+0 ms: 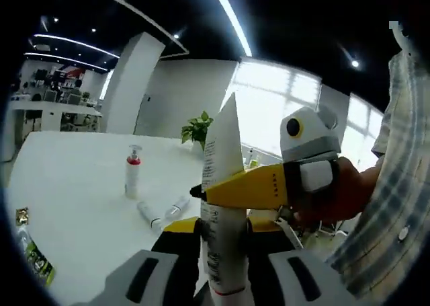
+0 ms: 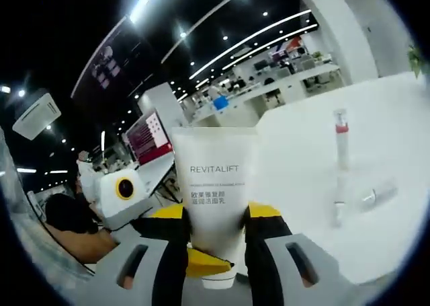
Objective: Arrange the skincare products in the storage area until every visible bottle or jar stands upright without overlapping.
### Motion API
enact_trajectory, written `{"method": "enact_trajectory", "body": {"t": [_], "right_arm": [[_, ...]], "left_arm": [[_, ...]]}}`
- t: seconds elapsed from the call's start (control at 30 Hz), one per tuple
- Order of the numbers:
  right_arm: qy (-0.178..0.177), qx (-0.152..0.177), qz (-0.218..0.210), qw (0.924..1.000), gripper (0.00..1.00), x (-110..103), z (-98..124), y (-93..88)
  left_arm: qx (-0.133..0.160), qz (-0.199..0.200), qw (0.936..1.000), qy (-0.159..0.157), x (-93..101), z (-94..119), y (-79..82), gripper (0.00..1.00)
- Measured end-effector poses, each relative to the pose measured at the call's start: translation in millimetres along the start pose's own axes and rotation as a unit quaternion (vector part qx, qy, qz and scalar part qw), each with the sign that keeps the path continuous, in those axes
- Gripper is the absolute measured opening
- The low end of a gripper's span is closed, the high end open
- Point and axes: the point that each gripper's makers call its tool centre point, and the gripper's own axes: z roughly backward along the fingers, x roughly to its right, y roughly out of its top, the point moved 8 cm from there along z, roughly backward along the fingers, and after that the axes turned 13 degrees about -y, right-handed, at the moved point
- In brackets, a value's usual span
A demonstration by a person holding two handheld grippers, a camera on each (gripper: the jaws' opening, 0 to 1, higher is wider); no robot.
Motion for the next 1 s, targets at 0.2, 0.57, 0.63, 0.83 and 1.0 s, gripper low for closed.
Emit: {"method": "enact_trajectory", "body": {"t": [0.2, 0.57, 0.63, 0.83, 1.0], "right_arm": [[-0.035, 0.004, 0.01, 0.9993, 0.3, 1, -2, -5.5], [-0.02, 0.014, 0.037, 0.999, 0.34, -8, -6, 0.9], [-0.002, 0.012, 0.054, 0.9985, 0.33, -10, -8, 3.6], [0.039, 0.02, 0.11, 0.9929, 0.34, -17, -5, 5.3], [0.064, 0.003, 0.063, 0.996, 0.31, -15, -1, -0.7]], "left_arm": [[-0.048, -0.053, 0.9969, 0.034, -0.8, -5, -3.7, 0.22], [0.002, 0.025, 0.9996, 0.013, -5.1, 6, 1.5, 0.14], [0.023, 0.044, 0.9987, 0.006, -7.5, 9, 1.3, 0.14], [0.074, 0.092, 0.9922, -0.039, -4.1, 17, 0.4, 0.14], [0.082, 0.09, 0.9901, -0.071, -2.5, 18, -0.4, 0.15]]}}
